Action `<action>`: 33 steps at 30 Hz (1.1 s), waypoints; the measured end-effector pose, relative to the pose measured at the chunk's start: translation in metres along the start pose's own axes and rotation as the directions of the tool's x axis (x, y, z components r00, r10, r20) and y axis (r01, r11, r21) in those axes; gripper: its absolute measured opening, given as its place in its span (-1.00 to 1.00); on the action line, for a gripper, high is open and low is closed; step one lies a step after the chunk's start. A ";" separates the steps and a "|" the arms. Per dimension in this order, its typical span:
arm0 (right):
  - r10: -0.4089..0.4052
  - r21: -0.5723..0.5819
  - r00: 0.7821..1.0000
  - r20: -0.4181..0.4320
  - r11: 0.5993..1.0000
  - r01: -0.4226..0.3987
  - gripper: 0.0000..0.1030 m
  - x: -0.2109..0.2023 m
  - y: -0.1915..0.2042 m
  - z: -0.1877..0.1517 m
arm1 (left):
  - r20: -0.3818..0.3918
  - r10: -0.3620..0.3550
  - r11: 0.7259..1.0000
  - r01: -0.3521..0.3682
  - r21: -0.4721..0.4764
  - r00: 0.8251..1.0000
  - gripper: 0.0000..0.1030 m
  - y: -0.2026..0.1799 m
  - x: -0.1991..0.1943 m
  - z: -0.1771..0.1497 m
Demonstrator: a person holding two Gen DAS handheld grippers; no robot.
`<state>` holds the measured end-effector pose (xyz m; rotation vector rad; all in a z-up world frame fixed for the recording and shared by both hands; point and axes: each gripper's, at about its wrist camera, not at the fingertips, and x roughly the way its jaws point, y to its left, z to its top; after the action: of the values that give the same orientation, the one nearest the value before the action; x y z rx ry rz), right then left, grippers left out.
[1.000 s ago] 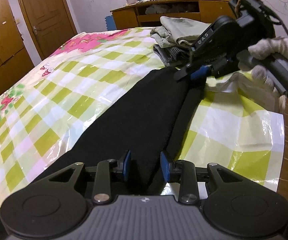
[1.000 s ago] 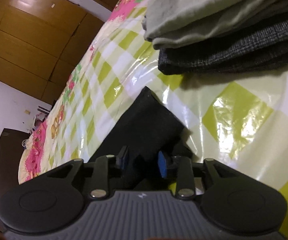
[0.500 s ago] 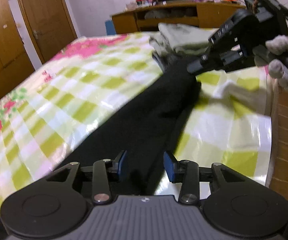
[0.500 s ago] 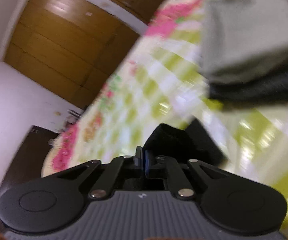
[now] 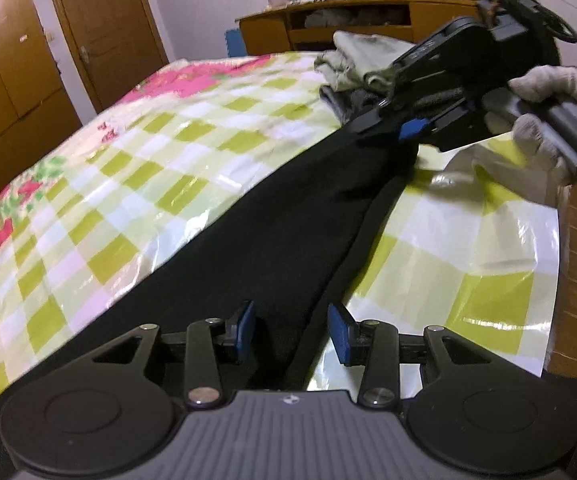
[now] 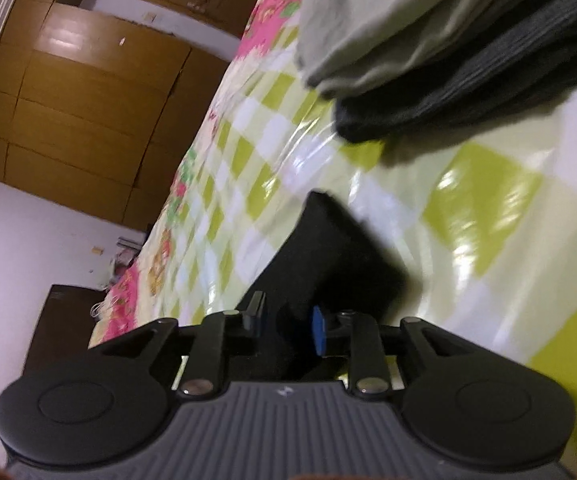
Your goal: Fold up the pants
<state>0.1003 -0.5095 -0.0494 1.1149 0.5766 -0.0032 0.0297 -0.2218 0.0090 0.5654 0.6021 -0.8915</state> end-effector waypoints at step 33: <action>0.033 -0.095 0.999 0.040 0.995 -0.029 -0.88 -0.024 0.026 0.000 | -0.032 0.067 0.984 -0.060 0.169 0.997 -0.62 -0.034 0.036 0.012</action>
<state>0.0874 -0.5042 -0.0173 1.0290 0.5174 0.0276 0.0214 -0.2667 -0.0141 0.7507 0.5430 -0.8779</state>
